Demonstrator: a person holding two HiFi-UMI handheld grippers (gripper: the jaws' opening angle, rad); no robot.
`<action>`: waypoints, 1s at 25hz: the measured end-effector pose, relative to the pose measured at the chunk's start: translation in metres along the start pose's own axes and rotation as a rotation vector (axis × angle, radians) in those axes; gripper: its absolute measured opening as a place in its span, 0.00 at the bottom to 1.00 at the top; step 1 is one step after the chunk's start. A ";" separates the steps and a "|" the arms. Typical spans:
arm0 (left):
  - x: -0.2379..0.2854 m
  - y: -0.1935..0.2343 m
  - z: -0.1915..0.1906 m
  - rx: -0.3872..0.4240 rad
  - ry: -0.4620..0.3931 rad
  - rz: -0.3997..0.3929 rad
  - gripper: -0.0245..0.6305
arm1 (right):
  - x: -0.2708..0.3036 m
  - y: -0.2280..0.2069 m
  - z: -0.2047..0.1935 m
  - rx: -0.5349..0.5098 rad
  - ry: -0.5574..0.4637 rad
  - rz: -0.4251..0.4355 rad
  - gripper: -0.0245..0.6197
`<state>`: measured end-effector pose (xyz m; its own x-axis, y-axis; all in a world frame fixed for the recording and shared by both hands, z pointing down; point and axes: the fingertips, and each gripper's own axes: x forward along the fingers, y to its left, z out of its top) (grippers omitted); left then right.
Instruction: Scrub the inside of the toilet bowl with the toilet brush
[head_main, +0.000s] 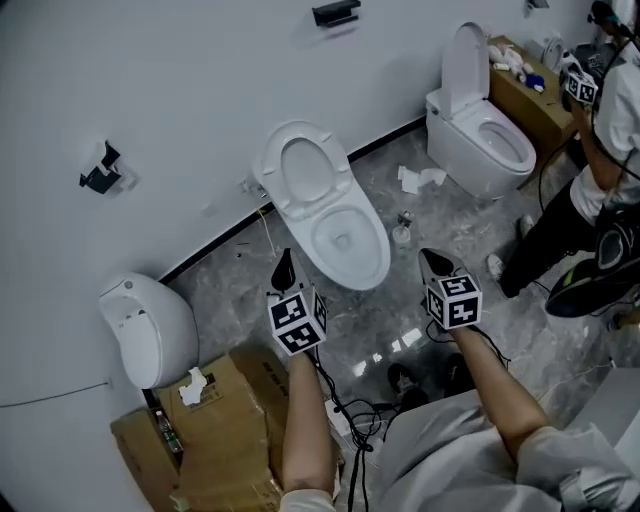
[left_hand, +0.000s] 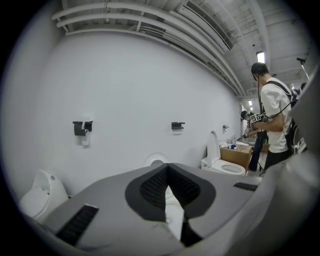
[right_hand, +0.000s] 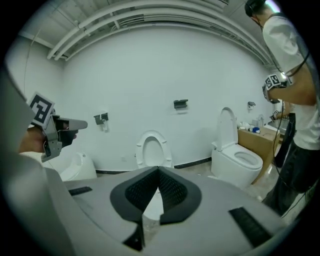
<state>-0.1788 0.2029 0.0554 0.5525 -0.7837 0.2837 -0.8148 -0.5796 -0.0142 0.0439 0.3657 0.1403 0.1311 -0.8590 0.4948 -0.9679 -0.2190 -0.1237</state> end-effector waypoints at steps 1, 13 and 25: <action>0.008 -0.001 0.013 0.009 -0.004 -0.002 0.07 | 0.004 0.002 0.005 0.001 -0.004 0.004 0.06; 0.029 -0.066 -0.008 -0.037 0.103 -0.001 0.07 | 0.051 -0.010 0.019 -0.059 0.031 0.141 0.06; 0.102 -0.060 -0.083 -0.150 0.254 0.161 0.07 | 0.179 -0.067 0.027 -0.053 0.088 0.271 0.06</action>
<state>-0.0884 0.1763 0.1642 0.3683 -0.7713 0.5191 -0.9154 -0.3983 0.0576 0.1382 0.2143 0.2142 -0.1511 -0.8387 0.5232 -0.9752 0.0399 -0.2178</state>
